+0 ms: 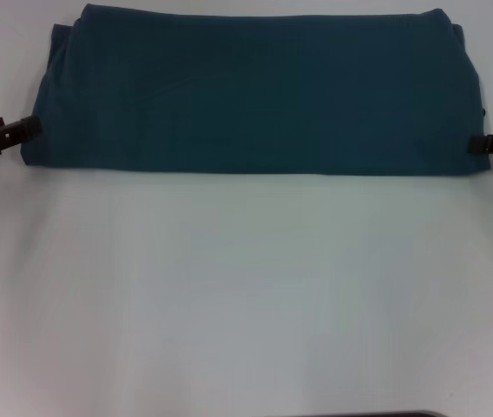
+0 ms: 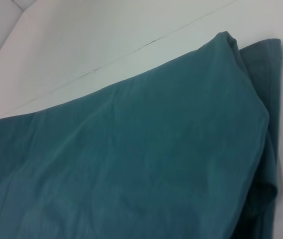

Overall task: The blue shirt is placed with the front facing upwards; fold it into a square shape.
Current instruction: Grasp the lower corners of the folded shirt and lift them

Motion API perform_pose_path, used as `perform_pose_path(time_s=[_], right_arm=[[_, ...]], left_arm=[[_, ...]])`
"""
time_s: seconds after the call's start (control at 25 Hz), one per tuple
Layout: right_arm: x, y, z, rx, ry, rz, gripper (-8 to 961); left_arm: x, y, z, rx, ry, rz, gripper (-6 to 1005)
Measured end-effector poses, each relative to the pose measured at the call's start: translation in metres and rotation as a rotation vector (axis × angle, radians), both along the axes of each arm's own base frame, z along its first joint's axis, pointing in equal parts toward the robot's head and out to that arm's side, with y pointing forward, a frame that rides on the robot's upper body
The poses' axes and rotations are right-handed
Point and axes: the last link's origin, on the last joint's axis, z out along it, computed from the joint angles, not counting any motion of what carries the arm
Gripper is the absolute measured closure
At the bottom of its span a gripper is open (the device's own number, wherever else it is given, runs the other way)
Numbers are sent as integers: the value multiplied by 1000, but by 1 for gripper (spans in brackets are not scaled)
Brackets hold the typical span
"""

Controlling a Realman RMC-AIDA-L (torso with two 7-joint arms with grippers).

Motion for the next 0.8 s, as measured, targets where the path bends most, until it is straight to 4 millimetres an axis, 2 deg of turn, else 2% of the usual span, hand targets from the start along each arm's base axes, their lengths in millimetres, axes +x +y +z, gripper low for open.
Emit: perform_pose_path(time_s=[0.4, 0.8], right_arm=[[-1, 0, 0, -3, 2, 4, 934], [-1, 0, 0, -4, 2, 6, 934]], left_arm=[[0, 0, -12, -21, -2, -2, 291], [-5, 3, -14, -7, 29, 24, 291]])
